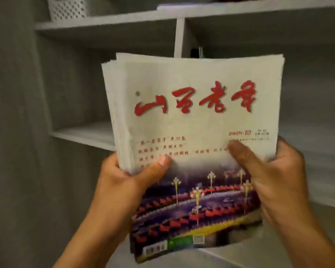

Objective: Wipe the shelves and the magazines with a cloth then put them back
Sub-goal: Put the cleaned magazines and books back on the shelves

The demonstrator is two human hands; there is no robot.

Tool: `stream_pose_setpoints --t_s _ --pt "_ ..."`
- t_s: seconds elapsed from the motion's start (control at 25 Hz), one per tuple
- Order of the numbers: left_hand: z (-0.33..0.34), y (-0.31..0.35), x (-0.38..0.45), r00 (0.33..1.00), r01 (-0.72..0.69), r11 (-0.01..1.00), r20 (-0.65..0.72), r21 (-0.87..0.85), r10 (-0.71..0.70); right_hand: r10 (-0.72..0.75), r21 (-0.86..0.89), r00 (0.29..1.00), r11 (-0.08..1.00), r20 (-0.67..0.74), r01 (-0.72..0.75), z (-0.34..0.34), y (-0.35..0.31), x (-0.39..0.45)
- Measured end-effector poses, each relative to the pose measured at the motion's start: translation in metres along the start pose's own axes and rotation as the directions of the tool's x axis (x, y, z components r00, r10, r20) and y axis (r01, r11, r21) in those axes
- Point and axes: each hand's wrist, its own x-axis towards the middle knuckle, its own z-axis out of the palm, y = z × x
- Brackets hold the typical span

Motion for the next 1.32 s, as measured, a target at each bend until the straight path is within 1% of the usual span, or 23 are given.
stream_pose_setpoints --t_s 0.04,0.12,0.16,0.2,0.24,0.28,0.32,0.36,0.4,0.44,0.56,0.64,0.68,0.76,0.84,0.88,0.92,0.96,1.04,1.12,1.16,1.24,1.32 --pt "0.015 0.011 0.013 0.999 -0.053 0.999 -0.008 -0.001 0.053 -0.072 -0.026 0.997 0.997 -0.020 0.071 0.002 -0.007 0.027" --pt "0.049 0.023 0.039 0.989 -0.139 0.990 -0.048 0.011 0.140 -0.145 -0.131 0.987 0.982 -0.075 0.134 0.003 -0.004 0.077" --pt "0.065 0.023 0.053 0.984 -0.165 0.986 -0.070 0.016 0.166 -0.176 -0.271 0.979 0.952 -0.102 0.143 0.001 0.003 0.097" --pt "0.081 0.022 0.067 0.977 -0.185 0.983 -0.102 0.024 0.186 -0.208 -0.434 0.972 0.890 -0.107 0.143 -0.003 0.014 0.114" --pt "0.095 0.019 0.081 0.970 -0.199 0.979 -0.138 0.032 0.202 -0.200 -0.573 0.976 0.811 -0.084 0.117 -0.005 0.029 0.124" --pt "0.109 0.015 0.095 0.962 -0.207 0.977 -0.170 0.047 0.212 -0.154 -0.641 0.987 0.763 -0.049 0.087 -0.006 0.041 0.126" --pt "0.122 0.010 0.109 0.955 -0.210 0.976 -0.198 0.065 0.219 -0.051 -0.620 0.999 0.783 0.009 0.046 -0.006 0.058 0.124" --pt "0.134 0.003 0.121 0.947 -0.212 0.973 -0.227 0.091 0.228 0.058 -0.529 0.995 0.848 0.084 -0.005 -0.005 0.072 0.118" --pt "0.144 -0.007 0.133 0.935 -0.214 0.969 -0.260 0.125 0.240 0.149 -0.448 0.977 0.892 0.152 -0.067 -0.003 0.087 0.112" --pt "0.153 -0.016 0.143 0.922 -0.219 0.963 -0.291 0.157 0.257 0.203 -0.417 0.957 0.903 0.208 -0.101 -0.001 0.099 0.106" --pt "0.175 -0.035 0.166 0.886 -0.253 0.947 -0.347 0.196 0.308 0.266 -0.497 0.907 0.864 0.327 -0.074 0.001 0.116 0.110" --pt "0.185 -0.040 0.172 0.869 -0.294 0.931 -0.345 0.217 0.355 0.337 -0.585 0.855 0.809 0.394 -0.049 0.001 0.114 0.116" --pt "0.188 -0.042 0.173 0.853 -0.343 0.912 -0.332 0.224 0.402 0.358 -0.594 0.827 0.804 0.434 -0.036 0.001 0.112 0.117" --pt "0.186 -0.047 0.173 0.791 -0.448 0.841 -0.303 0.303 0.531 0.380 -0.602 0.784 0.798 0.490 -0.011 0.001 0.109 0.119" --pt "0.181 -0.052 0.173 0.704 -0.511 0.727 -0.262 0.458 0.660 0.361 -0.633 0.789 0.773 0.497 0.045 0.002 0.110 0.120" --pt "0.178 -0.056 0.174 0.682 -0.512 0.679 -0.233 0.526 0.694 0.354 -0.672 0.792 0.734 0.498 0.094 0.001 0.110 0.120" --pt "0.176 -0.059 0.172 0.696 -0.490 0.649 -0.187 0.582 0.693 0.350 -0.717 0.800 0.684 0.488 0.138 0.001 0.112 0.122" --pt "0.175 -0.062 0.171 0.739 -0.447 0.630 -0.135 0.635 0.660 0.345 -0.756 0.811 0.632 0.473 0.172 0.001 0.113 0.124" --pt "0.167 -0.072 0.168 0.826 -0.356 0.571 -0.036 0.740 0.562 0.330 -0.794 0.831 0.574 0.448 0.200 0.002 0.114 0.127" --pt "0.156 -0.082 0.167 0.869 -0.330 0.506 0.048 0.797 0.492 0.355 -0.854 0.849 0.484 0.391 0.191 0.002 0.116 0.129" --pt "0.152 -0.085 0.167 0.879 -0.333 0.510 0.065 0.793 0.472 0.360 -0.871 0.857 0.456 0.369 0.184 0.002 0.117 0.130" --pt "0.146 -0.086 0.162 0.878 -0.371 0.570 0.077 0.733 0.472 0.367 -0.860 0.861 0.491 0.351 0.141 0.004 0.112 0.128" --pt "0.141 -0.087 0.152 0.868 -0.411 0.610 0.086 0.678 0.488 0.359 -0.809 0.865 0.581 0.351 0.088 0.003 0.102 0.123"
